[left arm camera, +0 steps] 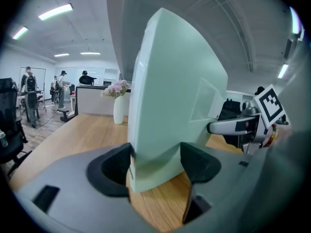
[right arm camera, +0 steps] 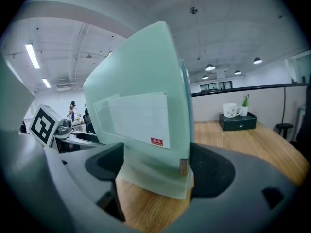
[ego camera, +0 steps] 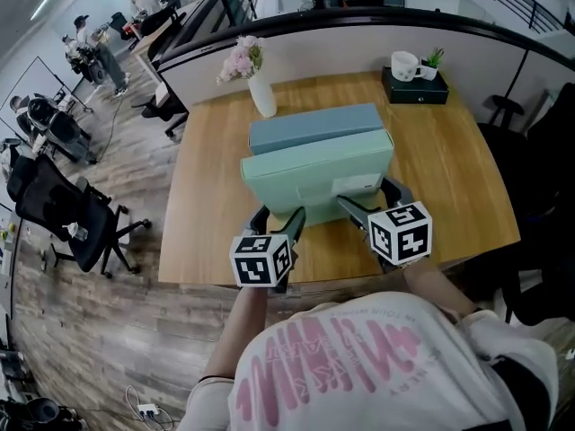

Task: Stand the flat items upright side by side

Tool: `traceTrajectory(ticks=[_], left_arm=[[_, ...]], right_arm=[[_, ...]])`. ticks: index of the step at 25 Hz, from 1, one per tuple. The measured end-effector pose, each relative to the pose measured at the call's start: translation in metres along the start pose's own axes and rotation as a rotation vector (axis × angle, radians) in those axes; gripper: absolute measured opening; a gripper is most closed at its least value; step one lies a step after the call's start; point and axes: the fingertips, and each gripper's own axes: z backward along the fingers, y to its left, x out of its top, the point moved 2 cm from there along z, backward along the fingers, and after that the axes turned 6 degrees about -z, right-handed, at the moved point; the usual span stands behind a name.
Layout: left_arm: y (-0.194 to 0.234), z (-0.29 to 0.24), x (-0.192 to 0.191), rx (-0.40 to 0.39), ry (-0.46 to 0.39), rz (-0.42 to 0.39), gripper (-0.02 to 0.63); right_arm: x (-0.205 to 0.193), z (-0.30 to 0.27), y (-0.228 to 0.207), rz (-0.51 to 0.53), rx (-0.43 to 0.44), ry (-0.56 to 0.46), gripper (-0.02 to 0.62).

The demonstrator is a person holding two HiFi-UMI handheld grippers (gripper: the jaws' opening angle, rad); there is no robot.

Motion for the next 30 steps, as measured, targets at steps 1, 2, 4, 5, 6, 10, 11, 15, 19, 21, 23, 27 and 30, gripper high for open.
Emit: traceTrajectory(ticks=[1, 2, 4, 5, 6, 10, 11, 15, 19, 21, 23, 27, 30], left_arm=[[0.0, -0.002, -0.001, -0.003, 0.008, -0.008, 0.322], [0.0, -0.003, -0.002, -0.007, 0.015, -0.014, 0.324], [0.0, -0.006, -0.003, -0.015, 0.021, -0.024, 0.324], [0.0, -0.007, -0.003, -0.017, 0.023, -0.03, 0.324], [0.0, -0.009, -0.003, -0.019, 0.025, -0.035, 0.324], [0.002, -0.015, -0.005, -0.009, 0.043, -0.041, 0.322], [0.003, -0.016, -0.005, 0.003, 0.046, -0.049, 0.32], [0.009, -0.017, -0.003, 0.022, 0.048, -0.07, 0.314], [0.01, -0.018, -0.002, 0.013, 0.04, -0.06, 0.313], [0.008, -0.018, -0.001, 0.006, 0.039, -0.056, 0.311], [0.008, -0.019, -0.001, -0.002, 0.039, -0.056, 0.308], [0.009, -0.019, -0.001, 0.003, 0.052, -0.074, 0.307], [0.009, -0.016, -0.001, 0.012, 0.055, -0.103, 0.304]], right_arm=[[-0.002, 0.0, -0.001, -0.006, -0.002, 0.004, 0.424], [-0.004, 0.001, -0.001, -0.01, -0.005, 0.008, 0.424], [-0.008, 0.001, -0.003, -0.016, -0.011, 0.014, 0.423], [-0.009, 0.001, -0.004, -0.02, -0.014, 0.017, 0.423], [-0.011, 0.001, -0.005, -0.024, -0.018, 0.02, 0.425], [-0.012, -0.002, -0.007, -0.022, -0.015, 0.029, 0.423], [-0.012, -0.003, -0.007, -0.013, -0.01, 0.033, 0.425], [-0.012, -0.007, -0.005, 0.003, 0.001, 0.042, 0.423], [-0.01, -0.009, -0.006, 0.002, -0.001, 0.042, 0.425], [-0.009, -0.01, -0.008, -0.002, -0.006, 0.039, 0.425], [-0.007, -0.01, -0.01, 0.0, -0.011, 0.032, 0.425], [-0.001, -0.01, -0.011, 0.019, -0.02, 0.007, 0.409], [0.002, -0.007, -0.011, 0.023, -0.027, -0.003, 0.394]])
